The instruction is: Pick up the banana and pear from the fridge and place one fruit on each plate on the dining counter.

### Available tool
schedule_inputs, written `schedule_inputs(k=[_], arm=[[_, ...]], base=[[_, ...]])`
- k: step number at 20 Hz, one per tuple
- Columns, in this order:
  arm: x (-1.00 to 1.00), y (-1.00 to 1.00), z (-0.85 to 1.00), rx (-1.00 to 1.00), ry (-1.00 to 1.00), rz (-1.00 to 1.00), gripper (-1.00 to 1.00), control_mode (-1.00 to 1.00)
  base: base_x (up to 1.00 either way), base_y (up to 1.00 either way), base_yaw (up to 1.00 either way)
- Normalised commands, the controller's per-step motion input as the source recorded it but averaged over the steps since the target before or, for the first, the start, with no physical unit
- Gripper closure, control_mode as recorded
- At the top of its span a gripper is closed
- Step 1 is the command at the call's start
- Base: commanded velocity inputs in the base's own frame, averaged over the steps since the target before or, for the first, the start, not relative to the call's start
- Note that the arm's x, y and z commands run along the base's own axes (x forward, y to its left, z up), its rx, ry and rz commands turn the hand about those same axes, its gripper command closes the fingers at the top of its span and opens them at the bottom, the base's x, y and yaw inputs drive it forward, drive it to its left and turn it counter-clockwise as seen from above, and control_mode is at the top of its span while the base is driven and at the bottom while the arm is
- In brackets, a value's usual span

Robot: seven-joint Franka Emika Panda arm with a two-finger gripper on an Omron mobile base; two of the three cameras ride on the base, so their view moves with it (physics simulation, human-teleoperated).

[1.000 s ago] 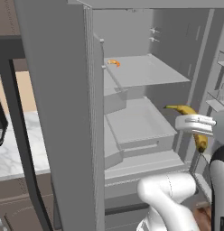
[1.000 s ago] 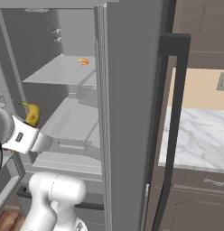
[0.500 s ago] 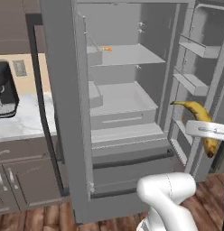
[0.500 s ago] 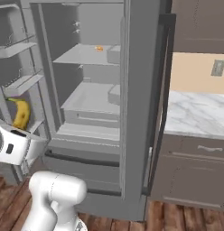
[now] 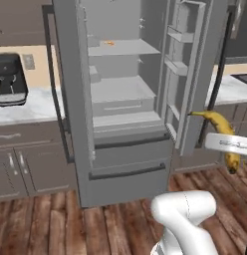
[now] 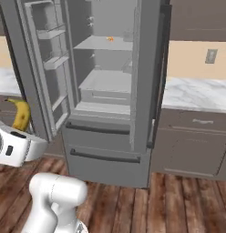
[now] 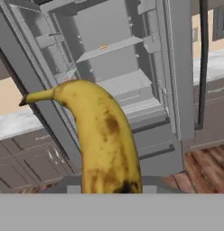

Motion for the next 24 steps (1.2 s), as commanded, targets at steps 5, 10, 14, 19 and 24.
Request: schedule_inputs(k=[5, 10, 14, 19, 24], arm=[[0.00, 0.00, 0.00, 0.00, 0.00, 0.00, 1.00, 1.00], [0.00, 0.00, 0.00, 0.00, 0.00, 0.00, 1.00, 1.00], [0.00, 0.00, 0.00, 0.00, 0.00, 0.00, 1.00, 1.00], [0.00, 0.00, 0.00, 0.00, 0.00, 0.00, 1.00, 1.00], [0.00, 0.00, 0.00, 0.00, 0.00, 0.00, 1.00, 1.00]], base=[[-1.00, 0.67, 0.00], [-1.00, 1.00, 0.00], [-1.00, 0.91, 0.00], [-1.00, 0.61, 0.00], [-1.00, 0.52, 0.00]])
